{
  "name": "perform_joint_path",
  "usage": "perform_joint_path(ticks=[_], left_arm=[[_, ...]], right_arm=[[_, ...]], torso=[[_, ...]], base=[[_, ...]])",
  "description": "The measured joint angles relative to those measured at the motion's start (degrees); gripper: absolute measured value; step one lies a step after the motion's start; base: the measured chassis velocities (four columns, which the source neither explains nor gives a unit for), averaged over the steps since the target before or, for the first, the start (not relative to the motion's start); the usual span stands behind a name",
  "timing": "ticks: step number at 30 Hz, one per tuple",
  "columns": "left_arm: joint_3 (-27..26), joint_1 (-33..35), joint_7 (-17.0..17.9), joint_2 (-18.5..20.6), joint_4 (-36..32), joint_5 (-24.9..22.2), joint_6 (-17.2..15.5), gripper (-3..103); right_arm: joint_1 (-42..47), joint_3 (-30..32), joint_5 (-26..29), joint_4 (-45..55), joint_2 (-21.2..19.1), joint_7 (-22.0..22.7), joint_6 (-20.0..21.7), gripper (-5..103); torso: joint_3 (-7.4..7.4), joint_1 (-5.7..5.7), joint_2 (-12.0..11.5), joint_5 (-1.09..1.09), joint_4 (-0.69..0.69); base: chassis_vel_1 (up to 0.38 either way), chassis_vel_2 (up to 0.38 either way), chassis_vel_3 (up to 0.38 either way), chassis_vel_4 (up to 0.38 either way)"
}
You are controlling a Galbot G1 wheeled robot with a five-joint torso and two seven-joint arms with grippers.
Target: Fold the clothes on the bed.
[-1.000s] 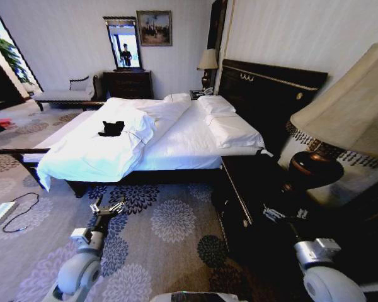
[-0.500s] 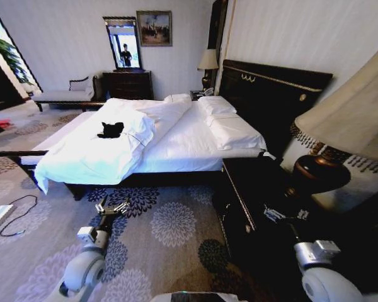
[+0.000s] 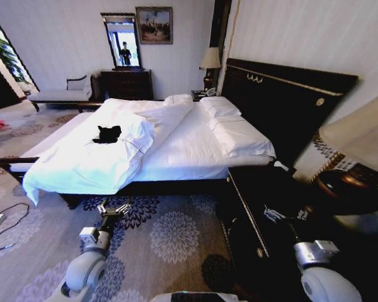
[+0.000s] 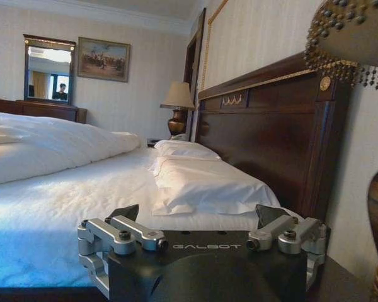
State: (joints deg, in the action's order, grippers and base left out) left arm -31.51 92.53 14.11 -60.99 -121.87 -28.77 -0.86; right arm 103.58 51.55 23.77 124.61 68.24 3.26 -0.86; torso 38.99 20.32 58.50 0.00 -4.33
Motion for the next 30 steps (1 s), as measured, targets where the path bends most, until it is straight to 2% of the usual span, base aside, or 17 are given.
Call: perform_joint_path(ticks=[30], left_arm=[[-0.9,2.2,0.1,-1.1,-1.7,-0.2,0.4,100]], right_arm=[[0.4,0.0,0.0,0.4,0.5,0.5,-0.5,100]], torso=[[-0.01,-0.02,0.0,-0.01,0.00]], base=[[-0.197,0.195,0.194,-0.189]])
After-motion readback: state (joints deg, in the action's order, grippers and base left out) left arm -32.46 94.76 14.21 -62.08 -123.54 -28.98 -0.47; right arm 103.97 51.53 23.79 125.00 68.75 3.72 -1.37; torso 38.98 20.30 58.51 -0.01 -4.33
